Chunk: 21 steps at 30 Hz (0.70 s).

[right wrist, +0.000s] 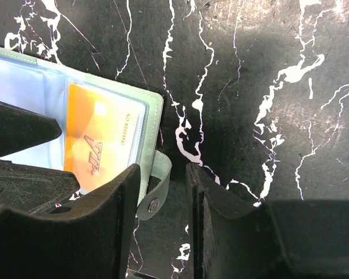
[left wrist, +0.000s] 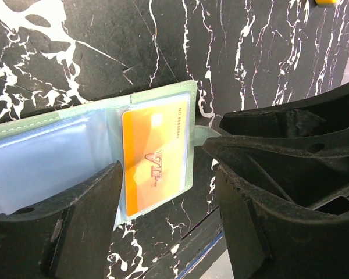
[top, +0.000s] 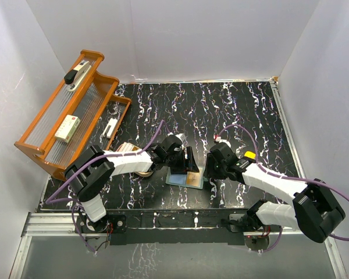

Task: Put the credit cards into the card holder
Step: Insert the credit card into the card holder.

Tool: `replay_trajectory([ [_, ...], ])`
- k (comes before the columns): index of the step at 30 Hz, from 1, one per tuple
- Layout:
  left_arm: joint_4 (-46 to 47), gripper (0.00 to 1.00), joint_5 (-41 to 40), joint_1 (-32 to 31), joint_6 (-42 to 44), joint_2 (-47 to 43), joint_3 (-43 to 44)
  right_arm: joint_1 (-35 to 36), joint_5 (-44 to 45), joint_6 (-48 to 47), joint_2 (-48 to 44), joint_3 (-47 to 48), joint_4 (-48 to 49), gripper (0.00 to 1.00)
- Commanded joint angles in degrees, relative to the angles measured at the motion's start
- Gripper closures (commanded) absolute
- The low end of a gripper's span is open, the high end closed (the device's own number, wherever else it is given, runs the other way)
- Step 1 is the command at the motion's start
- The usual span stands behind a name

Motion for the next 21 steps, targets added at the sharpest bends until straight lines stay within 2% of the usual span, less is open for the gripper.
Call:
replay_trajectory([
  [1,3.38,0.36,1.74,-0.26,-1.32,-1.86,-1.67,0.03,-0.90,1.51,-1.50,1.12,1.06,0.66],
  [13,6.96,0.37,2.71,-1.30,-4.56,-0.79,-3.05,0.02,-1.76,2.43,0.48,-2.18,6.55,0.75],
  [21,10.42,0.37,3.80,-3.51,-7.47,1.69,-1.84,0.01,0.04,1.75,-0.47,-2.55,7.92,0.78],
])
